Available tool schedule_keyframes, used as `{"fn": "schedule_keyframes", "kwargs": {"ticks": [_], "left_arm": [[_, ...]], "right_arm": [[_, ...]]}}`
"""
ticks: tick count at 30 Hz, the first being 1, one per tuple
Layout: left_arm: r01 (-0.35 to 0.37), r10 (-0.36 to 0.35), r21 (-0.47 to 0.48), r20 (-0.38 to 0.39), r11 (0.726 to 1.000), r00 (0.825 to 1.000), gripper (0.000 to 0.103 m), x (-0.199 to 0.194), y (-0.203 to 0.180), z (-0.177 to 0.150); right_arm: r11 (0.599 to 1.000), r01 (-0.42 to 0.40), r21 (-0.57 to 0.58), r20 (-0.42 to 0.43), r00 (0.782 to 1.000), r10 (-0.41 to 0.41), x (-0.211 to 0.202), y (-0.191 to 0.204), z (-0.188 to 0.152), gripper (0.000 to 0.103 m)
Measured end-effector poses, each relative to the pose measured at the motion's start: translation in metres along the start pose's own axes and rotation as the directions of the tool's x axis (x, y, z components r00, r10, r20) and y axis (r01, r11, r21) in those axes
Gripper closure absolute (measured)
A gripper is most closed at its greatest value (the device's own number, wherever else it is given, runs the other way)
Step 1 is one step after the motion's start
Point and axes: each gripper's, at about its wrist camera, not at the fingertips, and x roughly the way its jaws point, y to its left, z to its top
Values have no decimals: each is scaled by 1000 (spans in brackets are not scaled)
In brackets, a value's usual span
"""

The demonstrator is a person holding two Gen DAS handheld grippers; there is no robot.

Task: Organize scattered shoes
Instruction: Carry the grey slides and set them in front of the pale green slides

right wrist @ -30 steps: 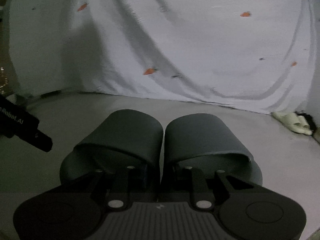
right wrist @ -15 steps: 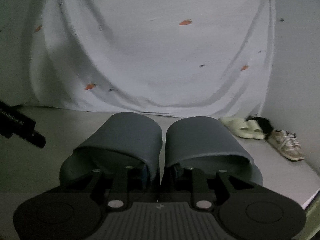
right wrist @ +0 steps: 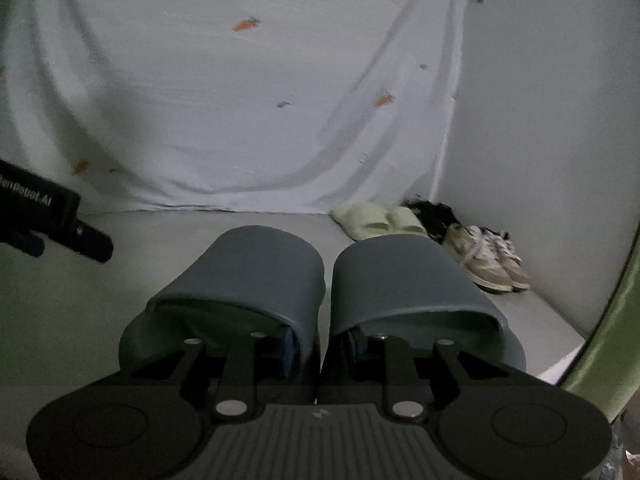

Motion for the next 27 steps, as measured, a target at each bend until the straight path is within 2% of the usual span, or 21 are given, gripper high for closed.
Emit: {"fn": "schedule_keyframes", "kwargs": {"ticks": [2,5,10,13,17,23,27], "left_arm": [[14,-14,4,18,1000,1000,1,18,-12,10],[60,-61,12,73,998,995,1,66,-44,32],[94,-94,-1,67,996,993,0,119,-77,64],[57,-55,-17,74,998,996,1,131,-94,71],[7,-4,-38,82,999,997,1,146,-117,80],[-68,74,-70,91,995,993,1,169,-153,93],[-117,126,-92,96,989,987,0,185,-176,102]], "right_arm": [[1000,-5,-3,-2,1000,5,15,-17,0,74],[999,-6,-37,-8,1000,5,46,-43,2,74],[997,-46,-67,-55,998,42,103,-97,16,74],[995,-52,-86,-65,997,47,135,-124,20,74],[996,-83,-29,-83,993,80,169,-156,28,74],[980,-197,20,-76,977,197,241,-208,32,74],[956,-292,9,-73,954,292,286,-240,33,74]]}}
